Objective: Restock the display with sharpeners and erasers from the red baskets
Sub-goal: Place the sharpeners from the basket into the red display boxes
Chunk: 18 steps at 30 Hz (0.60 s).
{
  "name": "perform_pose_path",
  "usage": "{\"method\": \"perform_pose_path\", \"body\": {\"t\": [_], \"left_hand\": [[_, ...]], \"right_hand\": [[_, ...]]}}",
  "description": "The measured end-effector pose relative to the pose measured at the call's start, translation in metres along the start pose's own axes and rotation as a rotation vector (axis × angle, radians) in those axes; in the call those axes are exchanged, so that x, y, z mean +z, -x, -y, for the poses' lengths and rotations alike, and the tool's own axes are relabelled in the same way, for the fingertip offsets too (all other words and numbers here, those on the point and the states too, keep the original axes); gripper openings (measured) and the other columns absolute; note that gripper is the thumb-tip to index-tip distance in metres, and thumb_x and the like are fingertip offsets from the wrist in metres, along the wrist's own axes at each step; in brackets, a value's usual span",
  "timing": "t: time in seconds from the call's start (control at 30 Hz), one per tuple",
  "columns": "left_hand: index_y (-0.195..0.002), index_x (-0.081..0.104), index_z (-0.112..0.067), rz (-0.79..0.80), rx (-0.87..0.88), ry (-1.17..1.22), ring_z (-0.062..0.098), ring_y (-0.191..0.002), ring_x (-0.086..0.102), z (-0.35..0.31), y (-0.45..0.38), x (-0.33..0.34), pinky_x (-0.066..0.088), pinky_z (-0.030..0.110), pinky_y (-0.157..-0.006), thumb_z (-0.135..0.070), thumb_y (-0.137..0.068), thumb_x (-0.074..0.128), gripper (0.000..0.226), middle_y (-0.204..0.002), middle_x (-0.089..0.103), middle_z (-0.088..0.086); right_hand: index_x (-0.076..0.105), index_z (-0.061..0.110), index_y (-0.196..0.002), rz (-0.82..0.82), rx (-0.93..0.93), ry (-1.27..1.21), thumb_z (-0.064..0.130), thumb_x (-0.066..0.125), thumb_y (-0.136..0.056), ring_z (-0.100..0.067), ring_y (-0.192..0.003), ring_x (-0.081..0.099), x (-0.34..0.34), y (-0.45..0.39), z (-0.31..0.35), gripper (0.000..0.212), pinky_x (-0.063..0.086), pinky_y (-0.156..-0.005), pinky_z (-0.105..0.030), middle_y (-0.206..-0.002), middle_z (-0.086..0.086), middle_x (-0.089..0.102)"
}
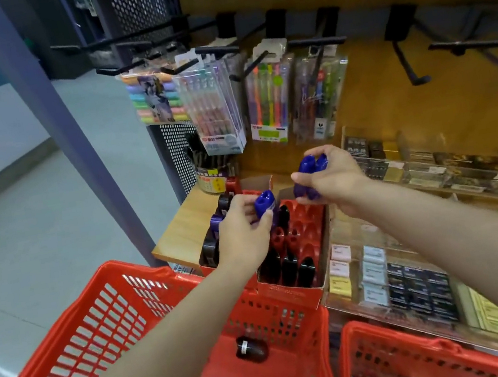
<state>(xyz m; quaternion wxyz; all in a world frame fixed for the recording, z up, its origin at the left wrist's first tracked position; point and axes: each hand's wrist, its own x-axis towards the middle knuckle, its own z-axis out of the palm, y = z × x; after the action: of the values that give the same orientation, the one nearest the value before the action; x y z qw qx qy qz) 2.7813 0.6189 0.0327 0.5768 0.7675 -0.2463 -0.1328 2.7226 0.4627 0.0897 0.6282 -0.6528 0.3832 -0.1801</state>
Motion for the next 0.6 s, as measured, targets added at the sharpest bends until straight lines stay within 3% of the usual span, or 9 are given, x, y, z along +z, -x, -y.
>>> {"method": "perform_pose_path", "body": {"t": [0.1, 0.2, 0.33, 0.5, 0.6], "left_hand": [[-0.105, 0.055, -0.021, -0.005, -0.011, 0.026, 0.001, -0.092, 0.064, 0.006, -0.003, 0.000, 0.050, 0.007, -0.074, -0.012, -0.091, 0.068, 0.022, -0.102, 0.068, -0.005], [-0.100, 0.053, -0.026, 0.009, -0.005, 0.035, -0.001, -0.090, 0.063, 0.009, -0.005, -0.003, 0.049, 0.006, -0.072, -0.012, -0.090, 0.069, 0.024, -0.097, 0.065, -0.011], [-0.098, 0.053, -0.027, 0.018, 0.006, 0.061, 0.001, -0.091, 0.065, 0.009, -0.004, -0.004, 0.051, 0.008, -0.073, -0.011, -0.090, 0.069, 0.024, -0.100, 0.068, -0.008], [-0.101, 0.054, -0.024, 0.019, 0.004, 0.060, -0.006, -0.085, 0.062, 0.009, -0.002, -0.005, 0.047, 0.004, -0.069, -0.012, -0.090, 0.069, 0.022, -0.097, 0.066, -0.013], [-0.103, 0.055, -0.022, 0.028, 0.008, 0.057, -0.003, -0.088, 0.063, 0.008, -0.001, -0.005, 0.047, 0.003, -0.070, -0.011, -0.091, 0.068, 0.021, -0.100, 0.068, -0.009]], "right_hand": [[0.059, 0.025, -0.103, -0.029, -0.014, 0.129, 0.004, 0.081, -0.076, -0.027, -0.086, 0.062, 0.014, -0.021, -0.010, 0.041, 0.061, -0.057, -0.041, -0.104, 0.001, 0.051], [0.063, 0.026, -0.099, -0.052, -0.014, 0.247, 0.007, 0.085, -0.072, -0.018, -0.076, 0.060, 0.024, -0.032, -0.027, 0.039, 0.060, -0.058, -0.036, -0.092, 0.006, 0.053], [0.066, 0.033, -0.097, -0.087, -0.095, 0.496, 0.023, 0.090, -0.066, -0.014, -0.089, 0.055, 0.031, -0.041, -0.032, 0.040, 0.041, -0.067, -0.022, -0.100, 0.007, 0.060], [0.070, 0.030, -0.104, -0.043, -0.034, 0.553, 0.025, 0.090, -0.067, -0.013, -0.096, 0.052, 0.035, -0.042, -0.032, 0.043, 0.042, -0.075, -0.023, -0.108, 0.006, 0.060], [0.072, 0.027, -0.103, -0.032, -0.008, 0.518, 0.034, 0.087, -0.070, -0.011, -0.089, 0.053, 0.032, -0.041, -0.032, 0.037, 0.044, -0.072, -0.024, -0.097, 0.008, 0.058]]}}
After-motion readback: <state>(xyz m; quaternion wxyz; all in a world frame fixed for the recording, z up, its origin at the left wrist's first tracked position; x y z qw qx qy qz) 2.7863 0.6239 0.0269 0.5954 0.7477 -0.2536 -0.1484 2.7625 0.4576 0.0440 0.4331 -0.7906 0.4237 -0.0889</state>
